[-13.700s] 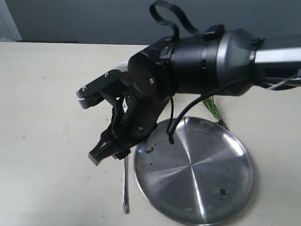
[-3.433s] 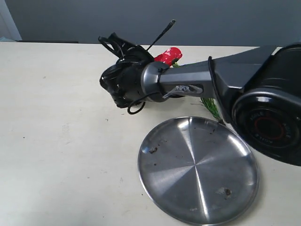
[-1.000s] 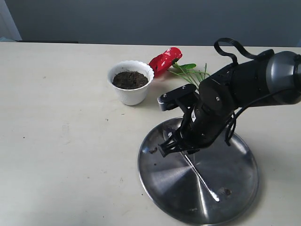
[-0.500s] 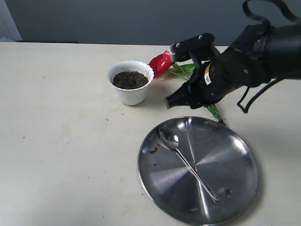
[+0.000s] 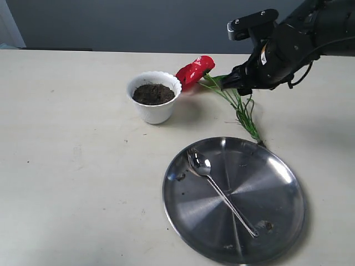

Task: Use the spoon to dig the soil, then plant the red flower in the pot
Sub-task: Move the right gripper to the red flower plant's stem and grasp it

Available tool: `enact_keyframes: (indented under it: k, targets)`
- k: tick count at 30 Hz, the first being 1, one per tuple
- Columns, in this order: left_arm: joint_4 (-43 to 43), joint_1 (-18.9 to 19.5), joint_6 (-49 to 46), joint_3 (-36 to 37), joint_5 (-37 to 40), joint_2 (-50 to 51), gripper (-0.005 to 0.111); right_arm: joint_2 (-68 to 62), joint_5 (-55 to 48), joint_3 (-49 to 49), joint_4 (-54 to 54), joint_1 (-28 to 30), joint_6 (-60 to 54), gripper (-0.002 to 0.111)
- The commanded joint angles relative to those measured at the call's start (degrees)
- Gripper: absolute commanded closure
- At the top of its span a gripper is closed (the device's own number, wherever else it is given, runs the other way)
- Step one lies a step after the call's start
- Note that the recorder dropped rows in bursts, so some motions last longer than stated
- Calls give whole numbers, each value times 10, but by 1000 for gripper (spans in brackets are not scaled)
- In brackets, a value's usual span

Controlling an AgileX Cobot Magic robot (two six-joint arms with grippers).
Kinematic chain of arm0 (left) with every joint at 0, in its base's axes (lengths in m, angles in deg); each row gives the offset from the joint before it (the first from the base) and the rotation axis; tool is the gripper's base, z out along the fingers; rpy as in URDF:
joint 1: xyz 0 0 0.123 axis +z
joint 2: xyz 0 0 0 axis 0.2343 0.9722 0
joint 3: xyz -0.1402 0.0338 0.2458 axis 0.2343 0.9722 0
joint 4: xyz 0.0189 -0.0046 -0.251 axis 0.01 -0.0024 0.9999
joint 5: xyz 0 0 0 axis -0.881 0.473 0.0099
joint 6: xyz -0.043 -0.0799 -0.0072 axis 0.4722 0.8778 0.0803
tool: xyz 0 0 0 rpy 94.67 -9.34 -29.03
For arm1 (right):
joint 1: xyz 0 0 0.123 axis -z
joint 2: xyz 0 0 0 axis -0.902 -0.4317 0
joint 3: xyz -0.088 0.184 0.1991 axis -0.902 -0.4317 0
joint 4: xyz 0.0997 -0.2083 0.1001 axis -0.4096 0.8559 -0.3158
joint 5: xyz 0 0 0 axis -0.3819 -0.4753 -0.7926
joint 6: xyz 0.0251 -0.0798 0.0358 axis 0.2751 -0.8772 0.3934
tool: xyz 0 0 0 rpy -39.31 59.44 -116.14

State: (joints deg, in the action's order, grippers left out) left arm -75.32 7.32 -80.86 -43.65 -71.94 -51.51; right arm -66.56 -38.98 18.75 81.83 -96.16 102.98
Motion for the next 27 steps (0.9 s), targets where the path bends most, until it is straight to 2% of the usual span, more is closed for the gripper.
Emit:
enact_keyframes:
  k: [1, 6, 18, 27]
  targets:
    - [0, -2, 2, -1, 0, -3, 106, -19, 42, 23, 11, 3, -4, 47]
    - [0, -2, 2, -1, 0, -3, 106, -37, 56, 76, 11, 3, -4, 47]
    - [0, -2, 2, -1, 0, -3, 106, -152, -44, 207, 9, 3, -68, 47]
    - [0, -2, 2, -1, 0, -3, 106, -214, -55, 224, -66, 3, -130, 47]
